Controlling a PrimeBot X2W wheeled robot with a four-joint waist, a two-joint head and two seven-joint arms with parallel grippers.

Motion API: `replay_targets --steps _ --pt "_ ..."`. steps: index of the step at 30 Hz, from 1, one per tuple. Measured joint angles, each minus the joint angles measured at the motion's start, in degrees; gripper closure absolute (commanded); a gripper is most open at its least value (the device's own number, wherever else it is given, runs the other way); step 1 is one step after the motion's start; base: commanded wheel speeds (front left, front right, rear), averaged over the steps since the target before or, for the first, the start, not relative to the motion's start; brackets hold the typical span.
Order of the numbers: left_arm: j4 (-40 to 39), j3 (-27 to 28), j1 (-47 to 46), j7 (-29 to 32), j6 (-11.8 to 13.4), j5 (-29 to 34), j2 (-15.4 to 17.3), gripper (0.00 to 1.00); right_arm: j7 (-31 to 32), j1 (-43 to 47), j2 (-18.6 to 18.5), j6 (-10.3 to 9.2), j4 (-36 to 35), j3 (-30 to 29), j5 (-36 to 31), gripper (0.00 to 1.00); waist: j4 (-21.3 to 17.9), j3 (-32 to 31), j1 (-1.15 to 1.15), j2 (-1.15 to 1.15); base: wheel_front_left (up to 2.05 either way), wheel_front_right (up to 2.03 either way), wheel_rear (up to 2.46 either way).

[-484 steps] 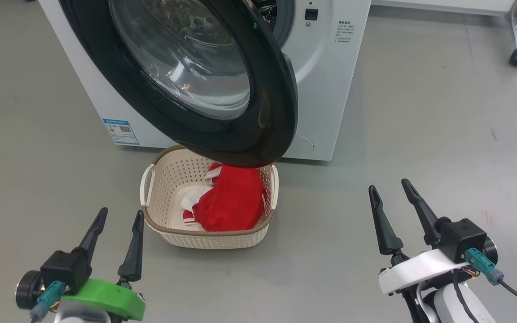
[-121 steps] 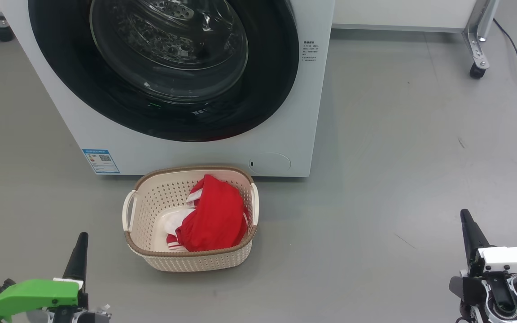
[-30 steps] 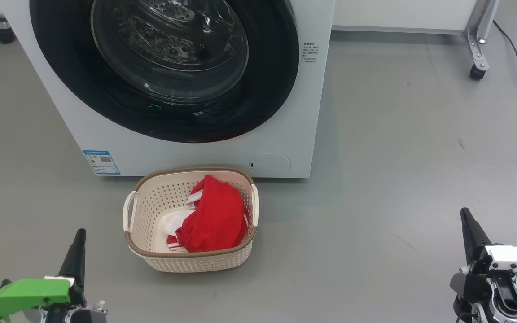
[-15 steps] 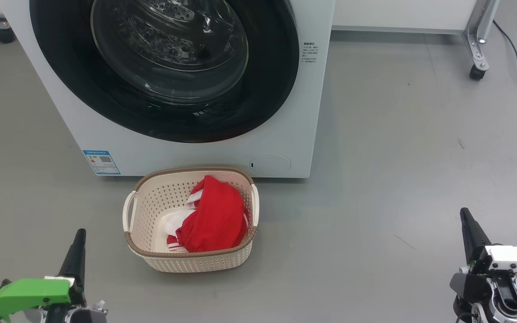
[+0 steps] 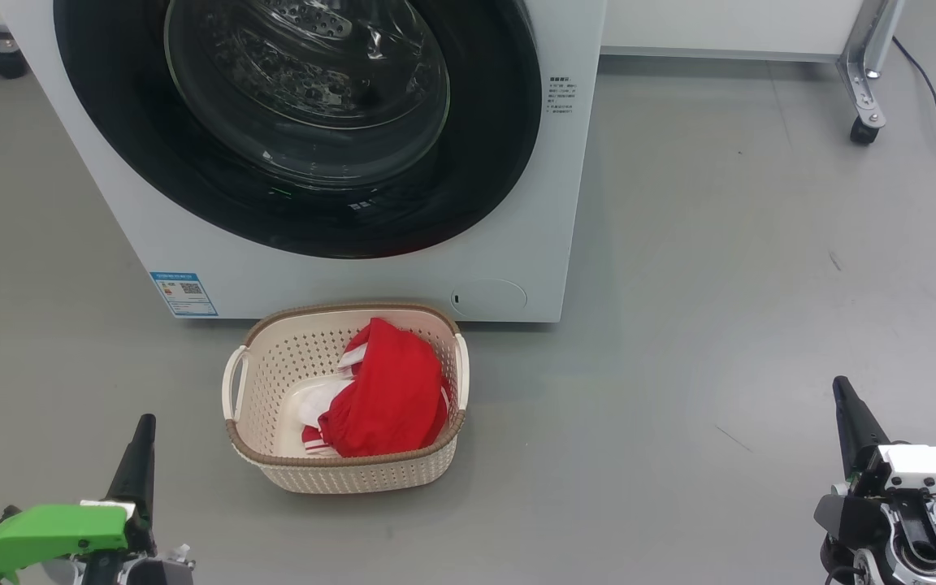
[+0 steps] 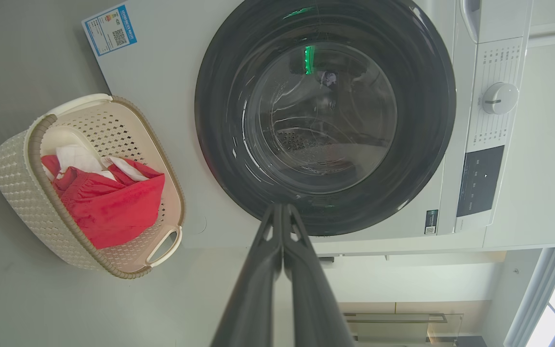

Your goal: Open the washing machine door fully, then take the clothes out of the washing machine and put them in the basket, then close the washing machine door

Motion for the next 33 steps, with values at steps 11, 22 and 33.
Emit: replay_targets --steps 11,22,33 --pt "-0.01 0.0 0.0 0.0 0.0 0.0 0.0 1.0 0.0 0.0 0.02 0.0 0.0 -0.01 0.0 1.0 0.0 0.0 0.0 0.0 0.0 0.0 0.0" --pt "-0.01 -0.01 0.0 0.0 0.0 0.0 0.0 1.0 0.0 0.0 0.03 0.0 0.0 -0.02 0.0 1.0 0.0 0.0 0.0 0.0 0.0 0.0 0.0" --pt "-0.02 -0.01 0.0 -0.07 0.0 0.0 0.0 1.0 0.01 0.0 0.03 0.0 0.0 -0.04 0.0 1.0 0.0 0.0 0.0 0.0 0.0 0.0 0.0"
